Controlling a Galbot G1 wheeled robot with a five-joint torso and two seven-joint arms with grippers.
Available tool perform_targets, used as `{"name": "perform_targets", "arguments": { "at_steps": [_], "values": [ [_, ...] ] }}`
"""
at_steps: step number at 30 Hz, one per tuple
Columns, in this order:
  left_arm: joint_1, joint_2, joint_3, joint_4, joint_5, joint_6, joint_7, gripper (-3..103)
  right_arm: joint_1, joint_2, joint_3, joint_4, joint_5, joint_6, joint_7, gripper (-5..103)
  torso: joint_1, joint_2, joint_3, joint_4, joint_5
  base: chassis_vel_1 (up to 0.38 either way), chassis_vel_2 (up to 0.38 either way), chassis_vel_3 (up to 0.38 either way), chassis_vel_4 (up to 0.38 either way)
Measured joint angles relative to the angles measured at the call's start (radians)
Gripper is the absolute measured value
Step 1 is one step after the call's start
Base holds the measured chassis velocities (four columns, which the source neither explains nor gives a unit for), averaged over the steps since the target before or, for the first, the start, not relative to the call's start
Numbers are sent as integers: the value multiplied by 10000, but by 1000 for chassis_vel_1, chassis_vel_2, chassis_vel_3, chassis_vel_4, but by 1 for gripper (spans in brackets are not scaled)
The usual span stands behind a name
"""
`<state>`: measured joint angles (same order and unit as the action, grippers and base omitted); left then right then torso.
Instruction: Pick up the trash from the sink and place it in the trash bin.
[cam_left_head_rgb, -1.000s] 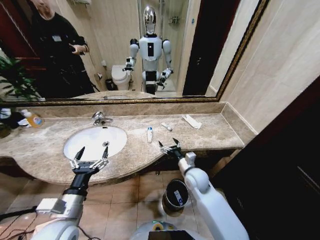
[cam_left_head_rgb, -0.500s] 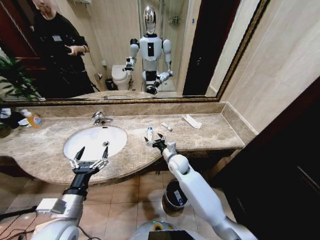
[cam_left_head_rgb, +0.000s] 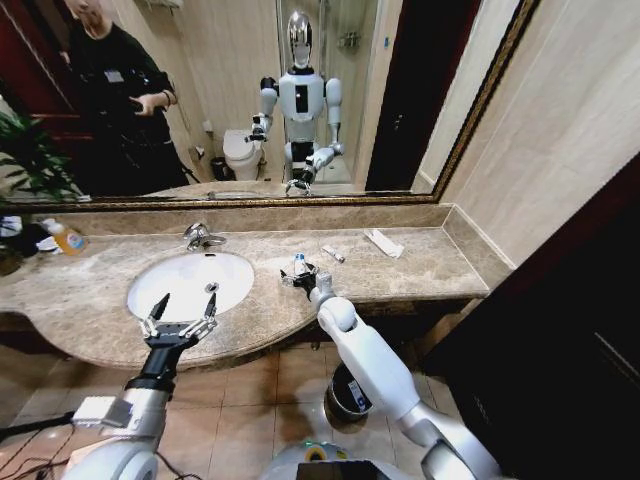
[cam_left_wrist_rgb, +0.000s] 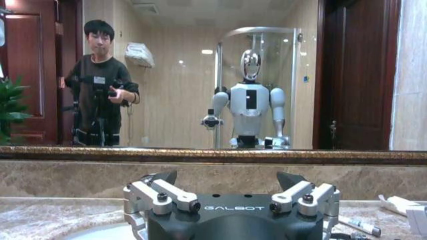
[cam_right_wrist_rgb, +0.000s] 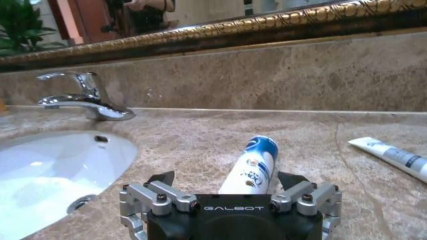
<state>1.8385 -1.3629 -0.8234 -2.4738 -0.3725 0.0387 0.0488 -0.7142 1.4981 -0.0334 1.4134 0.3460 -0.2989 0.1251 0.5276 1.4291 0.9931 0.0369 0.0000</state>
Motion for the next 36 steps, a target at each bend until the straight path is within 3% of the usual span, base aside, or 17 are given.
{"name": "perform_targets", "arguments": {
  "at_steps": [2,5,7,8,11,13,14,16,17,19,20,28,36],
  "values": [
    [0,0,0,0,0,0,0,100,-4,4,4,-24,-16,29,12,103,0,0,0,0,0,0,0,0,0],
    [0,0,0,0,0,0,1,100,-39,2,15,-59,-65,101,28,94,0,0,0,-1,-1,0,0,0,0],
    [0,0,0,0,0,0,0,100,-89,-16,26,-65,-137,166,72,84,-1,0,0,0,0,0,0,0,0],
    [0,0,0,0,0,0,0,100,-89,-16,26,-65,-137,166,72,84,-1,0,0,0,0,0,0,0,0],
    [0,0,0,0,0,0,0,100,-155,-24,48,-59,-235,197,131,66,-1,0,0,-1,0,0,0,0,0],
    [0,0,0,0,0,0,0,100,-166,-28,49,-52,-258,208,137,66,-1,0,0,0,0,0,0,0,0],
    [0,0,0,0,0,0,0,100,-180,-36,43,-39,-295,225,152,56,-1,0,0,0,0,0,0,0,0],
    [0,0,0,0,0,0,0,100,-185,-40,34,-27,-309,229,177,56,-1,0,0,-1,0,0,0,0,0],
    [0,0,0,0,0,0,0,100,-186,-41,27,-22,-315,230,195,44,-1,0,-1,0,0,0,0,0,0],
    [0,0,0,0,0,0,0,100,-185,-41,23,-18,-321,231,208,44,-1,0,0,0,0,0,0,0,0],
    [0,0,0,0,0,0,0,100,-186,-41,15,-18,-332,235,216,36,-1,0,0,-1,0,0,0,0,0],
    [0,0,0,0,0,0,0,100,-277,-100,-28,155,-412,348,261,29,-1,0,0,0,1,0,0,0,0],
    [0,0,0,0,0,0,0,100,-1060,-834,165,1937,87,45,523,29,-1,2,-1,0,1,0,0,0,0]
  ]
}}
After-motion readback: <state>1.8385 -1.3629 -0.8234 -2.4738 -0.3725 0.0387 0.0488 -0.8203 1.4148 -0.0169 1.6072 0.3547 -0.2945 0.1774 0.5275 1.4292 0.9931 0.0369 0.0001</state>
